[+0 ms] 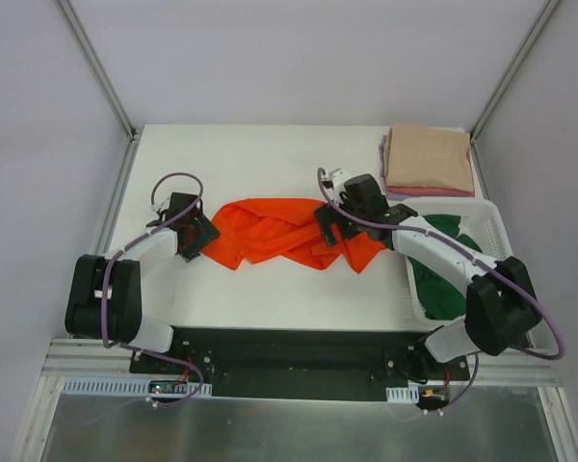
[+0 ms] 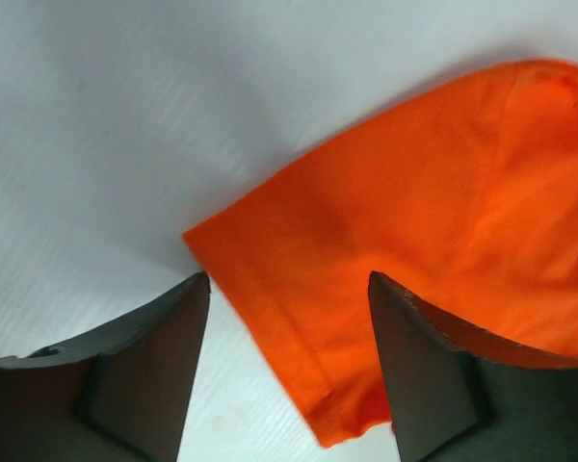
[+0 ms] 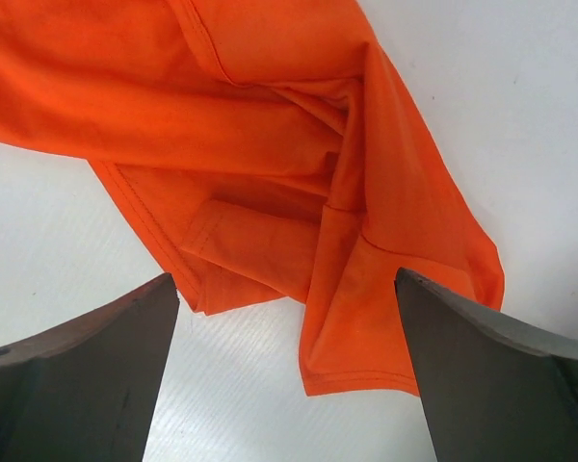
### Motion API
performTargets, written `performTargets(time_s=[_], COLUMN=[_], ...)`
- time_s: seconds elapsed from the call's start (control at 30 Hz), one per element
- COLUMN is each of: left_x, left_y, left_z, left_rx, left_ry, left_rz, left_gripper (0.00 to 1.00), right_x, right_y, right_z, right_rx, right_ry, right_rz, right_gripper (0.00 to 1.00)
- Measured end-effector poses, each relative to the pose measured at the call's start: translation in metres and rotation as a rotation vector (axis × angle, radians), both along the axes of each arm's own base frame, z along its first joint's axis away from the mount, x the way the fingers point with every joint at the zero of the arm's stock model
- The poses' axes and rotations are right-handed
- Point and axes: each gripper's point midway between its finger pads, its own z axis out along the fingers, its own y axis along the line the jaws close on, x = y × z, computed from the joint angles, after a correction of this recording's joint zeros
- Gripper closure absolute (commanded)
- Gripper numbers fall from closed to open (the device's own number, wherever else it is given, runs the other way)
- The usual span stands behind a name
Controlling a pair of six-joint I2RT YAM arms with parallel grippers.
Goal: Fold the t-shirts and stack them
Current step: Move the tshirt to the center of the board, then flatten out the tshirt
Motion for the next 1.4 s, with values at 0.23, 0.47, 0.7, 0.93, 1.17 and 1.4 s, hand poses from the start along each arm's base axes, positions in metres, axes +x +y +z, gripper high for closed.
performTargets(time_s=[0.23,0.47,0.7,0.93,1.17,1.4], left_x=[0.032,0.040,0.031,0.031,0.031,0.030], left_y=[-0.007,-0.003,0.006,0.008,0.008,0.008], left_z=[-0.010,-0.007,-0.002,-0.002,-0.002,-0.003], left_rx=[-0.007,0.021,0.076,0.091,0.096,0.100], left_ry=[0.017,0.001,-0.009,-0.007,-0.007,-0.006], left_rz=[-0.020,-0.027,-0.040,-0.061,-0.068,-0.075], left_gripper=[1.00,1.00,1.00,1.00,1.00,1.00], right_x=[0.013,0.038,0.060,0.081,0.096,0.112], right_y=[0.019,0.047,0.083,0.083,0.082,0.080], right_z=[-0.013,-0.020,-0.042,-0.068,-0.082,-0.082], right_rx=[-0.115,-0.207,-0.312,-0.451,-0.499,-0.496], right_ry=[-0.035,-0.097,-0.135,-0.135,-0.155,-0.191], right_rz=[0.042,0.198,0.386,0.469,0.435,0.357], right_gripper=[0.04,0.13,0.25,0.39,0.57,0.71])
